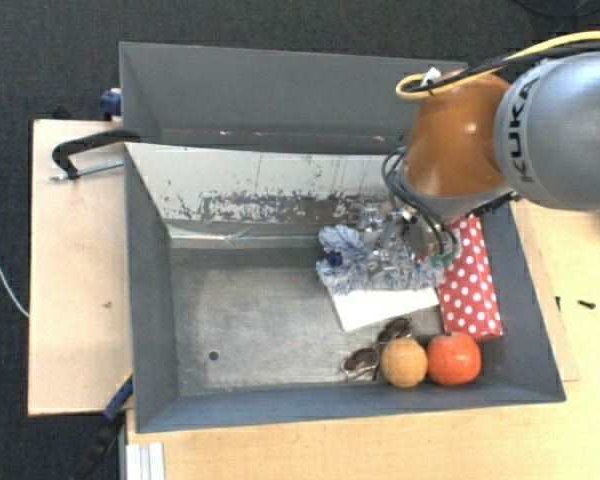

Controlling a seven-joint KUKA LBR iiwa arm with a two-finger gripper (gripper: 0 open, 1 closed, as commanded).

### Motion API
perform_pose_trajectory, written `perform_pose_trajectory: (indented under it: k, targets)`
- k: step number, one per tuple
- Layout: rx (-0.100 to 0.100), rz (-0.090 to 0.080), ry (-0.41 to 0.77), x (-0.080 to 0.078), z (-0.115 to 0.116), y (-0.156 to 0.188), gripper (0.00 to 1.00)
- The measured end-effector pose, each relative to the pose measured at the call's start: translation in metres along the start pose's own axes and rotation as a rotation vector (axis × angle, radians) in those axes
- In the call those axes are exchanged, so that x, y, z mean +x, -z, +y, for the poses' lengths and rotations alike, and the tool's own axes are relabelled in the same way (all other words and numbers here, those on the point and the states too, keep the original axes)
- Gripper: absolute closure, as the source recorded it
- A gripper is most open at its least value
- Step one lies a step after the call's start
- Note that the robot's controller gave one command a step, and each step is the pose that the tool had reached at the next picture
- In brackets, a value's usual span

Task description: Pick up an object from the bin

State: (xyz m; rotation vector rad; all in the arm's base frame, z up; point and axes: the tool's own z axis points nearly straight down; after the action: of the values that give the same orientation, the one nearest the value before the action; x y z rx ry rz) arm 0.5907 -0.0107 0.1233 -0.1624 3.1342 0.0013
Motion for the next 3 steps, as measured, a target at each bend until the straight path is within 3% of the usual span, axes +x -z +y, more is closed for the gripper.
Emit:
perform_pose_trajectory:
  k: [1, 3]
  targets:
    - [0.001, -0.006, 0.0, -0.002, 0.0, 0.012, 1.0]
    - [0.001, -0.003, 0.001, -0.001, 0.0, 0.026, 1.0]
